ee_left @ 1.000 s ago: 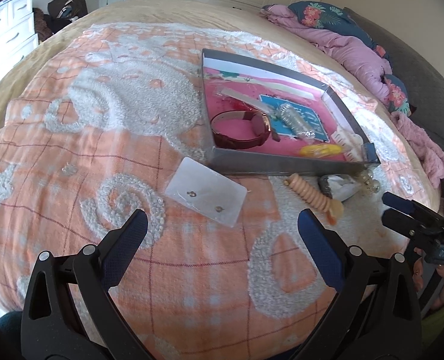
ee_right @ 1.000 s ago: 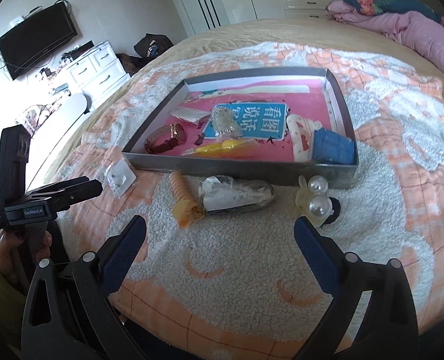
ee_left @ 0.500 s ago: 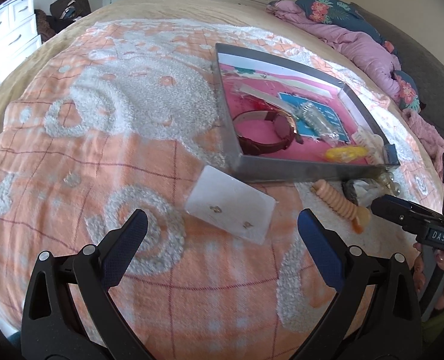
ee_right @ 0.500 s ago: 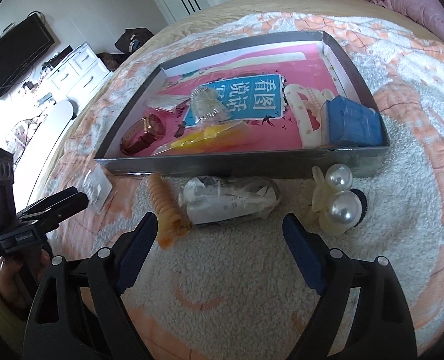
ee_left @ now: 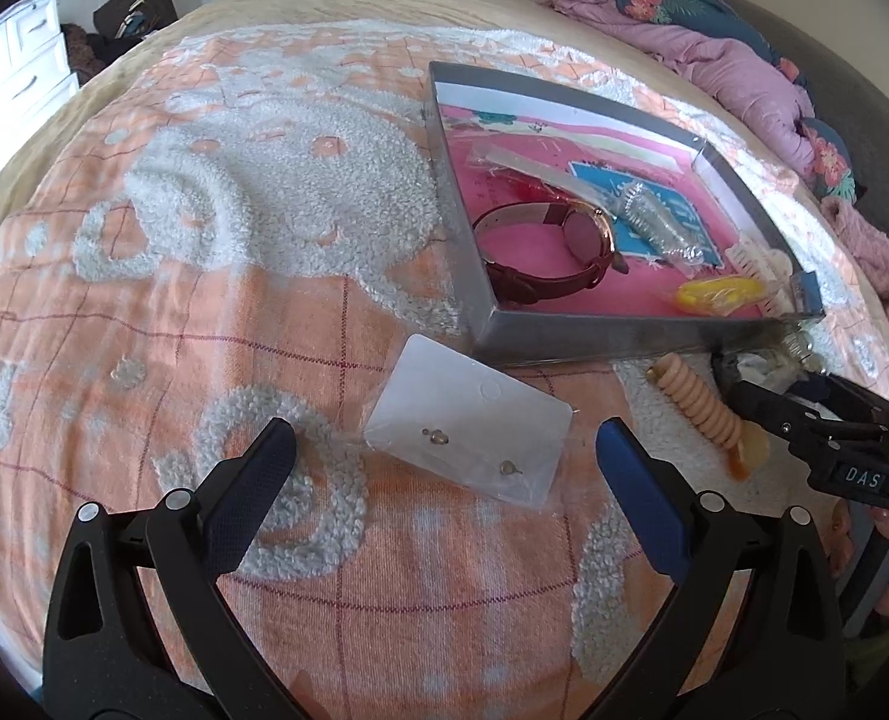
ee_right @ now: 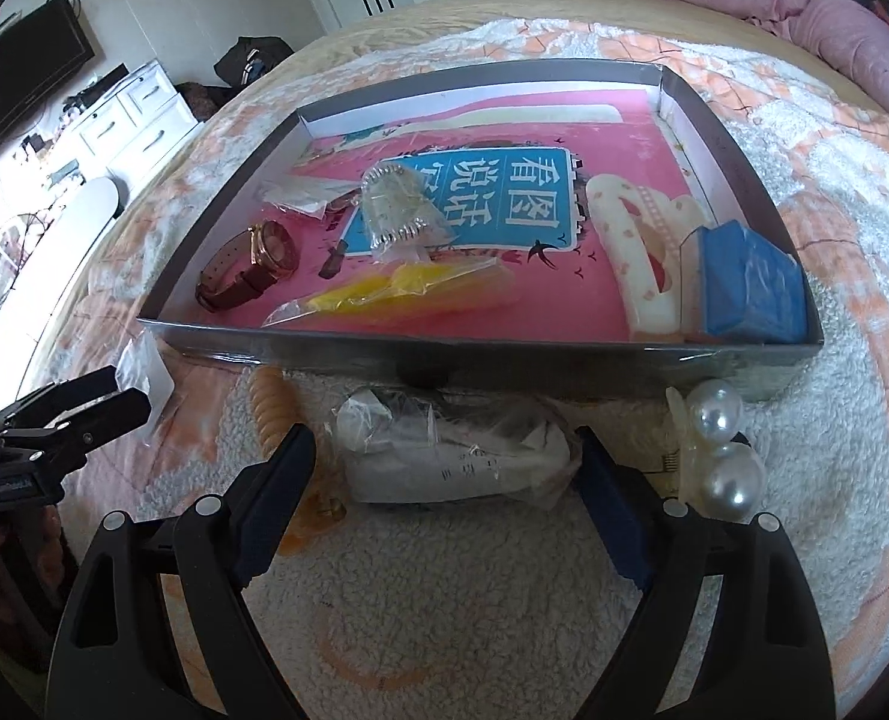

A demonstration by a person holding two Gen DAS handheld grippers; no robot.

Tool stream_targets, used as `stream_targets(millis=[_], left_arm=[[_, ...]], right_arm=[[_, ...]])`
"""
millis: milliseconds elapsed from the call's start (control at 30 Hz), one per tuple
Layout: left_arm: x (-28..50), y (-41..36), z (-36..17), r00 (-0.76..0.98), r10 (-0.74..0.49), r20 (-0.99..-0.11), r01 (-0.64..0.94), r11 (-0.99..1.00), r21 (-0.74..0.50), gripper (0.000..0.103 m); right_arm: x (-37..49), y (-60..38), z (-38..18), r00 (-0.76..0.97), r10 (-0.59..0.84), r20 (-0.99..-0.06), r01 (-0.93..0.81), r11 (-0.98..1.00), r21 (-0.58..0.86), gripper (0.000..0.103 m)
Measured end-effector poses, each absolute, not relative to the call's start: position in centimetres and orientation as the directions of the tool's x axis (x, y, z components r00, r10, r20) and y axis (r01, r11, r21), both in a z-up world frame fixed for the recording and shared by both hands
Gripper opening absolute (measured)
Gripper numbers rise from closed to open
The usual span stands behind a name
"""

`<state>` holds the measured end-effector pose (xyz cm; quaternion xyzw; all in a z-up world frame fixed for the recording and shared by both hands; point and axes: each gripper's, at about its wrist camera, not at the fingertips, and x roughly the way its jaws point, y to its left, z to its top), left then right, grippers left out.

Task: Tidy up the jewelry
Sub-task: 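Grasp the white stud-earring card with the left tool while the right tool grasps the bagged white item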

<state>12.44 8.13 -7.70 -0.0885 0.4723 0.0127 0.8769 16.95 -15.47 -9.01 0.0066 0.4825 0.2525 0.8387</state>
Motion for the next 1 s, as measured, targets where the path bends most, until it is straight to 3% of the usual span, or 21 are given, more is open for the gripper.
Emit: stream_targets(millis=[100,300,433,533,633,1000], left_arm=[[12.8,7.6,-7.9,0.552,-0.032,-0.833,-0.09,0.991,-0.098,0.094],[13.4,6.2,-8.3,0.554,0.015,-0.832,-0.039,0.999,-0.008,0.094],[13.6,5.9,-8.6,0.561,0.027,-0.827,-0.017,1.0,0.021,0.079],[13.4,5.8,-8.5,0.569,0.018,-0.822,-0.01,1.0,0.015,0.069],[13.3,5.9,-8.4,0.575,0.008,-0.818,-0.01,1.0,0.003,0.066],[9.9,6.0,-5.5,0.628,-0.098,-0.772,0.006,0.993,-0.121,0.065]], right_arm=[[16.9,-15.2,-9.3,0.426,0.405,-0.809,-0.432,0.877,0.212,0.078],[16.8,-15.7,-9.3,0.44,0.419,-0.794,-0.44,0.872,0.216,0.073],[16.7,-16.2,-9.0,0.437,0.443,-0.783,-0.436,0.866,0.247,0.073],[16.3,-16.9,-8.7,0.43,0.465,-0.774,-0.431,0.859,0.276,0.073],[15.7,-17.3,-8.4,0.425,0.484,-0.765,-0.433,0.851,0.298,0.073],[13.1,-17.6,-6.0,0.415,0.559,-0.718,-0.505,0.798,0.329,0.073]])
